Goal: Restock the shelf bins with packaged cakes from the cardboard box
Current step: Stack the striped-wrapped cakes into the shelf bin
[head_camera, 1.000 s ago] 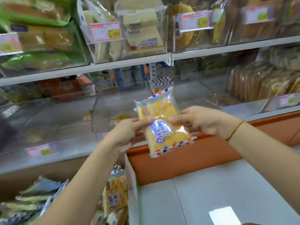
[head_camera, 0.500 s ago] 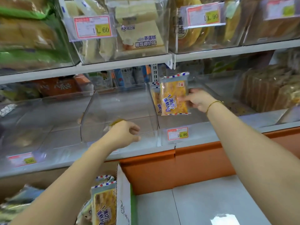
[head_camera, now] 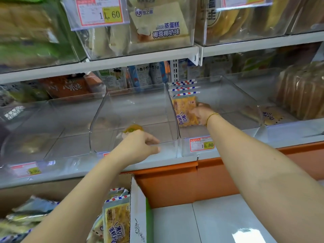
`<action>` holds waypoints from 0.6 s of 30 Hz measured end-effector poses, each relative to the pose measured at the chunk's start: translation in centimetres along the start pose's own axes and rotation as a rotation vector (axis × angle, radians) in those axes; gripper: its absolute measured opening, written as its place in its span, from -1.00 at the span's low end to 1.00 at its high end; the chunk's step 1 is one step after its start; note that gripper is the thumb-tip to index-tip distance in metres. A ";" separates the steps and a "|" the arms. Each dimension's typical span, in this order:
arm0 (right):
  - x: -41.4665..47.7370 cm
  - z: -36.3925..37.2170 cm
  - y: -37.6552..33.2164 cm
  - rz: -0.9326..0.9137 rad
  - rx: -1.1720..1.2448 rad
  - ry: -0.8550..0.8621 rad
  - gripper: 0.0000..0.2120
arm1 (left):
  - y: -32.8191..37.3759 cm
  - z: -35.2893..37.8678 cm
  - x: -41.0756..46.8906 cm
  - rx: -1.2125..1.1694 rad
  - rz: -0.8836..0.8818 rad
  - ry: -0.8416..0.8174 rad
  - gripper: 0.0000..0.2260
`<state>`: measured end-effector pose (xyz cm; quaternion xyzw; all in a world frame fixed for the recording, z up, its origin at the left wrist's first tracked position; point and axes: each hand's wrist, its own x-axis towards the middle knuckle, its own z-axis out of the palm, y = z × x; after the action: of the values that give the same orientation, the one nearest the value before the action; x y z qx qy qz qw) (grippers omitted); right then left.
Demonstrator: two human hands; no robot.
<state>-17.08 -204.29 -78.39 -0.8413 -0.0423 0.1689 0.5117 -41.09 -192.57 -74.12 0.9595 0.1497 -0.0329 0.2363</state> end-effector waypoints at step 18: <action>-5.8 2.1 -4.2 -0.244 -0.630 -0.048 -0.60 | -3.0 -1.2 -5.1 -0.279 0.027 0.103 -0.76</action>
<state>-22.79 -201.92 -74.18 -0.9426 -0.2046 0.1050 0.2419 -46.89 -190.83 -73.70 0.9197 0.1518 0.0405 0.3599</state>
